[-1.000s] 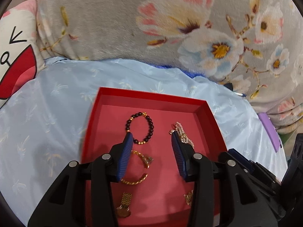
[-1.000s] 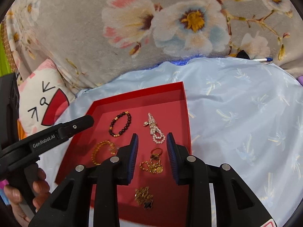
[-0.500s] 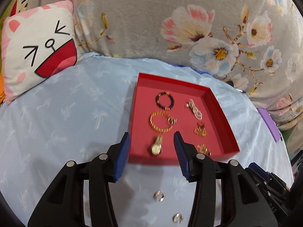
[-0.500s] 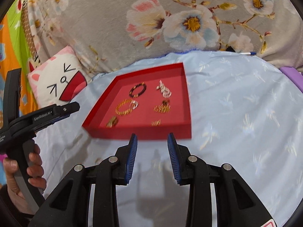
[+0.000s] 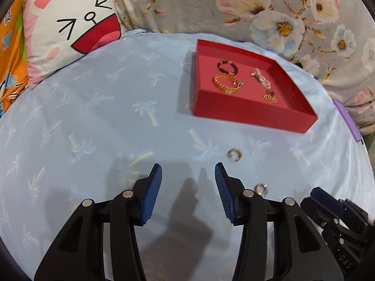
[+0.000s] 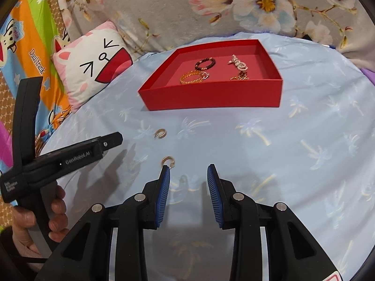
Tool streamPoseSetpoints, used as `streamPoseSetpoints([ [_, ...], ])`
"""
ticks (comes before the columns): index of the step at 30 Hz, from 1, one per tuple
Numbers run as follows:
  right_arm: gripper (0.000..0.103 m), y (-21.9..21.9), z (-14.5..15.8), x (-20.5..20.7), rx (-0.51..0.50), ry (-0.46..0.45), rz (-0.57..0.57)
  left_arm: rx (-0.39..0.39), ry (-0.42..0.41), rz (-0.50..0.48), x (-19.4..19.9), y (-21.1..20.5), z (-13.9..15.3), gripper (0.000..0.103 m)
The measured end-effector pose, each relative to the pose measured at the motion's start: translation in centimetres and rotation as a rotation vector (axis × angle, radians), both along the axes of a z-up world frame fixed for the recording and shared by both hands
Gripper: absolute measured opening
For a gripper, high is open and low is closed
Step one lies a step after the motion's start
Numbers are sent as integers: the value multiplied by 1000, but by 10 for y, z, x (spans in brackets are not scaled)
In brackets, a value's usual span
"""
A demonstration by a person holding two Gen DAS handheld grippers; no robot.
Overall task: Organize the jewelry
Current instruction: 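Withdraw both grippers from the red box toward the gold hoop earrings, then close the right gripper on a gold hoop earring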
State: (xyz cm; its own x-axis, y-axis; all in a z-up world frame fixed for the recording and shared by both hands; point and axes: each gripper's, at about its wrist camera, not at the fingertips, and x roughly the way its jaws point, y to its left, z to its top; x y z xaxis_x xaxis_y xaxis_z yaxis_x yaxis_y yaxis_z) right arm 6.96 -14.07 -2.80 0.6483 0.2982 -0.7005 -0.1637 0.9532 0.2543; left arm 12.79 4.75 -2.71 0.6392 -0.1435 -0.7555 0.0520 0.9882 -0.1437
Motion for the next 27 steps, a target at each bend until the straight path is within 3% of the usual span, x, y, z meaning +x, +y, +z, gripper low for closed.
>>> streamPoseSetpoints([
  [13,33,14,-12,-3,-5,35,-1,22,14,25,-18,10,-13,45],
  [27,43,33,-22,27,-40,54,13,33,4,38,-27,20,-22,46],
])
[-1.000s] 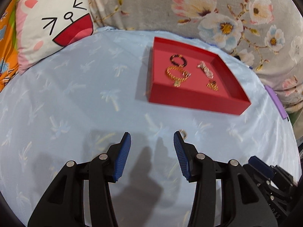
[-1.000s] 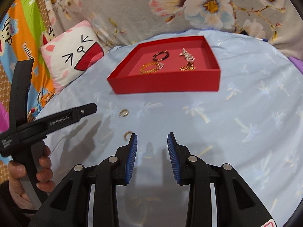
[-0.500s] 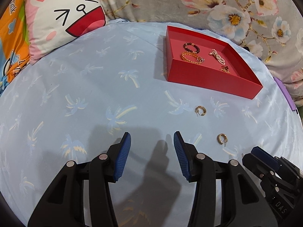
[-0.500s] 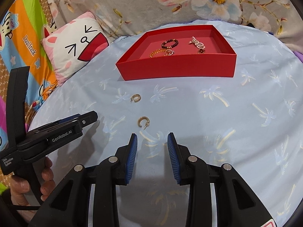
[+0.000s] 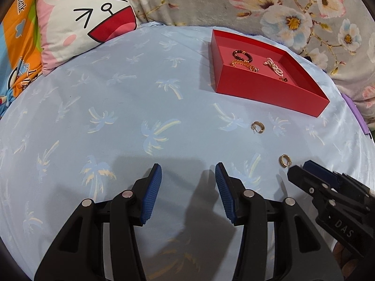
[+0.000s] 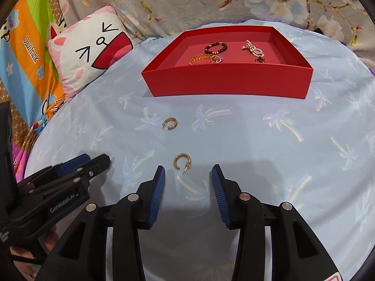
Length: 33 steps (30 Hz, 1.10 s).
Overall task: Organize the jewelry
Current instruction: 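Close the right gripper on a gold hoop earring, then lift the hoop earring with the right gripper and carry it toward the red box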
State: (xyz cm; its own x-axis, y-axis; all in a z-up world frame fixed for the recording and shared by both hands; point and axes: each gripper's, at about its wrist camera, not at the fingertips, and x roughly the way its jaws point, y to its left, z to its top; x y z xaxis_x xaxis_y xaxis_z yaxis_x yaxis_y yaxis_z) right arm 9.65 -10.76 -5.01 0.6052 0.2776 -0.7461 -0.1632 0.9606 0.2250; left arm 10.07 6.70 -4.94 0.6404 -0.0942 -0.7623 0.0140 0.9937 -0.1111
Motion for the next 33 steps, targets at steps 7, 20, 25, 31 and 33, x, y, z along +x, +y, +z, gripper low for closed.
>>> streamPoseSetpoints([
  [7,41,15,-1,11,-41,-9,22,-12,1,0,-1,3,1,46],
  [20,16,14,-2,14,-98,-12,-2,-16,3,4,2,4,6,47],
  [25,16,2,-1,4,-64,-8,-26,-19,-11,-18,7,-3,14,54],
  [31,16,-25,1,-15,-30,-1,-81,-16,-18,-68,20,-29,17,55],
  [33,16,-34,1,-20,-24,1,-95,-13,-17,-81,26,-38,17,55],
])
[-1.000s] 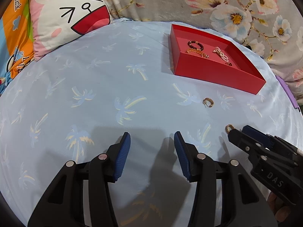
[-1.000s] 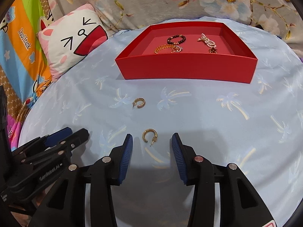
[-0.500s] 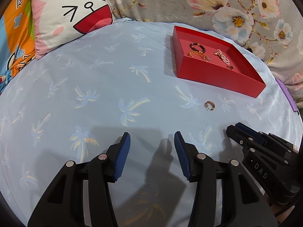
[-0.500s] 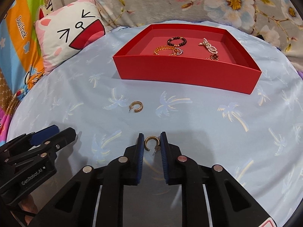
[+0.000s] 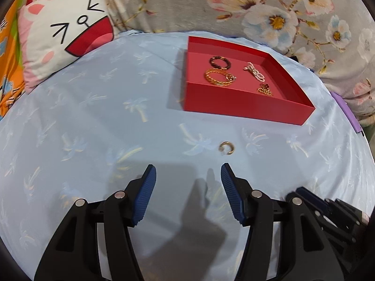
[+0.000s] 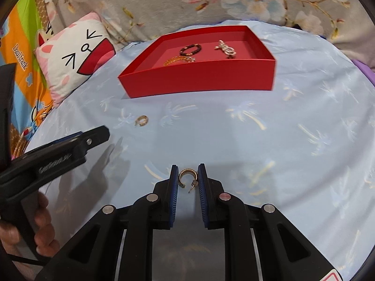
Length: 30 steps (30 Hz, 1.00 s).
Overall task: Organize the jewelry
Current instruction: 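Lift the hoop earring with the right gripper and carry it toward the red box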
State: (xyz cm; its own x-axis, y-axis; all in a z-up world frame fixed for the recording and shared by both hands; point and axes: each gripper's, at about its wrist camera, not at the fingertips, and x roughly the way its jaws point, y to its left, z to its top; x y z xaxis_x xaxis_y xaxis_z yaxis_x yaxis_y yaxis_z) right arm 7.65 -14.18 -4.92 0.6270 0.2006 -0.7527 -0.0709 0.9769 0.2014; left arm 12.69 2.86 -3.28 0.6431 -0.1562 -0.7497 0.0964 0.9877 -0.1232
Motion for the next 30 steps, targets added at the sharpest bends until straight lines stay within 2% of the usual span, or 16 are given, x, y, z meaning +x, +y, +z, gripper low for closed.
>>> streamPoseSetpoints([
  [7,16,-19,1,-12,20,2,-31,23,-1,-48,24,-35,-5,55],
  [13,16,-24,3,-12,40,-3,-35,25,17,-52,36,-44,-15,52],
  [16,16,-25,3,-12,44,-5,-35,52,-3,-52,34,-47,-17,50],
  [18,16,-26,2,-12,48,-3,-37,59,-8,-61,33,-49,-17,43],
  [20,16,-27,2,-12,52,-1,-40,57,-9,-62,34,-48,-16,30],
  [23,16,-28,3,-12,54,-3,-41,49,-8,-66,34,-47,-16,17],
  [30,16,-28,10,-17,57,-21,-32,9,-1,-67,21,-39,-13,17],
])
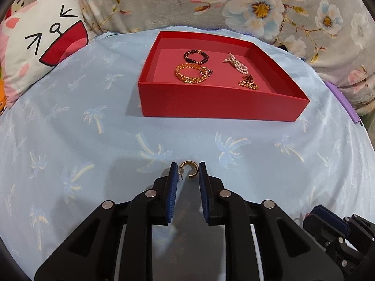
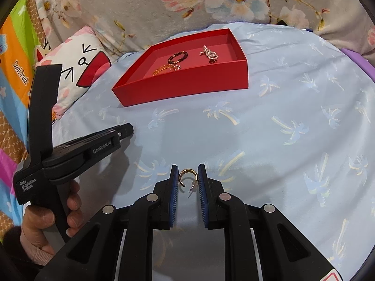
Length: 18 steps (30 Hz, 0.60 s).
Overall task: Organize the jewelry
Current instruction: 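Lift the hoop earring with the right gripper and carry it toward the red box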
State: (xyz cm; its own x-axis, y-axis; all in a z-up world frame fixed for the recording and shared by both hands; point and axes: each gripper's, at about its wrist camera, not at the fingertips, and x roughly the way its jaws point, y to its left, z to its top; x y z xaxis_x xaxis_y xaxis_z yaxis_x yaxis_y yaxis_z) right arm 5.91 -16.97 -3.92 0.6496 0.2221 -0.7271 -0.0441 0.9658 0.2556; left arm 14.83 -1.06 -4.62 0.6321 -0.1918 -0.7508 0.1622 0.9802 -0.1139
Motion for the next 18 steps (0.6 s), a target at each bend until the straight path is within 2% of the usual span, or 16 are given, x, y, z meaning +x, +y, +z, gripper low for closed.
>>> streamPoseSetpoints([
  [8,16,0,13,-10,9,-29,10,-8,6,15,-32,14,18,17],
  [18,16,3,31,-17,12,-67,22,-25,-8,-7,-52,9,42,17],
])
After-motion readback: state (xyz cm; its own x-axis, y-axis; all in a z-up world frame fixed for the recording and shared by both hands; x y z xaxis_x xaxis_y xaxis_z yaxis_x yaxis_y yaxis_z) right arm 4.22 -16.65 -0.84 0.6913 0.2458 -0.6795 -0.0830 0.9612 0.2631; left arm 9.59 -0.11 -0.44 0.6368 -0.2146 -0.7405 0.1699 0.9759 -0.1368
